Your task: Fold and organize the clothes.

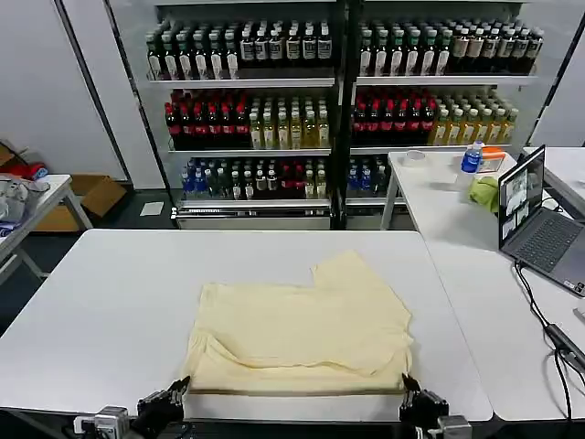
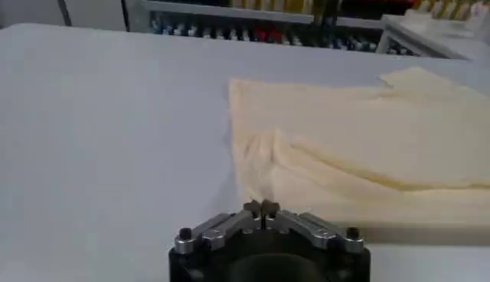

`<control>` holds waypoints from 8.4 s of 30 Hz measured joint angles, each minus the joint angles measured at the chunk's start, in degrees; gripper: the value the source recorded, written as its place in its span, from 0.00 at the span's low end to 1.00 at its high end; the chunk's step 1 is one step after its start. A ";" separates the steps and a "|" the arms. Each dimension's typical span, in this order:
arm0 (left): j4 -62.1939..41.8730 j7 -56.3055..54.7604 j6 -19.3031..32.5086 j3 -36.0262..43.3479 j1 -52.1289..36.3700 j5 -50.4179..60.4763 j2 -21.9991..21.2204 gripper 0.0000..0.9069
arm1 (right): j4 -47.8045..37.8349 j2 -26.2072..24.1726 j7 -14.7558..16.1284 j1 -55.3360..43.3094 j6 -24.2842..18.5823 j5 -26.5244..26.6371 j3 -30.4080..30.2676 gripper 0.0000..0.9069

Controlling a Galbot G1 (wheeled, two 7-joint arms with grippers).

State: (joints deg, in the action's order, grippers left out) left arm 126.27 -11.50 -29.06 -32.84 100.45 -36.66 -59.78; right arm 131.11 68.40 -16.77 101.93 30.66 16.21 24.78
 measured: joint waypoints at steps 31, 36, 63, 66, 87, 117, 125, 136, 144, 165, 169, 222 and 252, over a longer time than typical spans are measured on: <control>-8.58 -4.32 -2.57 3.57 -20.37 -6.09 5.34 1.00 | -15.54 -2.86 -2.44 -31.35 1.15 9.52 -6.95 1.00; -14.27 -4.85 -3.11 7.93 -28.27 -6.81 5.71 1.00 | -23.13 -2.08 -2.58 -40.28 1.61 11.43 -10.18 1.00; -34.62 -5.06 -3.90 23.96 -51.20 -7.19 2.92 1.00 | -47.94 1.87 -2.09 -60.27 2.41 15.48 -17.57 1.00; -35.89 -5.02 -3.91 24.64 -52.09 -7.14 2.71 1.00 | -49.17 2.26 -1.97 -61.03 2.42 15.56 -17.82 1.00; -37.65 -3.59 -3.81 25.60 -52.15 -7.22 3.12 0.02 | -54.58 4.26 -0.56 -64.23 2.26 15.81 -19.41 0.00; -31.69 -1.51 -1.81 22.14 -48.43 -11.04 5.26 0.01 | -44.55 1.41 -1.01 -60.52 -0.27 14.18 -18.79 0.00; -26.45 -1.47 -1.55 19.27 -45.77 -11.97 6.56 0.01 | -37.11 -1.05 -0.88 -56.99 -0.96 13.88 -17.11 0.00; -18.82 -0.47 -1.82 14.45 -39.13 -12.13 8.13 0.01 | -25.85 -4.25 0.34 -46.69 -2.38 12.65 -12.58 0.00; -13.73 0.38 -1.76 11.62 -33.14 -10.96 8.71 0.01 | -17.98 -4.90 1.59 -37.51 -2.83 11.03 -8.39 0.00; -7.68 1.68 -1.23 7.57 -19.82 -6.19 7.78 0.01 | -9.18 -2.91 2.22 -18.83 -1.24 8.68 -0.57 0.00; -7.19 1.82 -1.01 7.73 -18.06 -5.27 7.34 0.01 | -9.18 -2.23 2.06 -17.72 -0.84 8.20 -0.53 0.00; -7.81 -4.68 2.80 8.35 -12.71 -0.97 -6.27 0.01 | 0.22 -0.36 1.95 -6.87 -2.37 3.46 4.69 1.00; -11.66 -1.68 -0.05 -10.67 -13.51 -6.57 2.44 0.01 | -0.06 -2.40 1.45 -8.98 -2.55 6.39 5.53 1.00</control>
State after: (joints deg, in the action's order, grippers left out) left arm 114.61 -13.18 -29.11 -43.51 86.94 -43.23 -57.34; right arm 131.05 65.99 -15.31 92.94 28.10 22.60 30.31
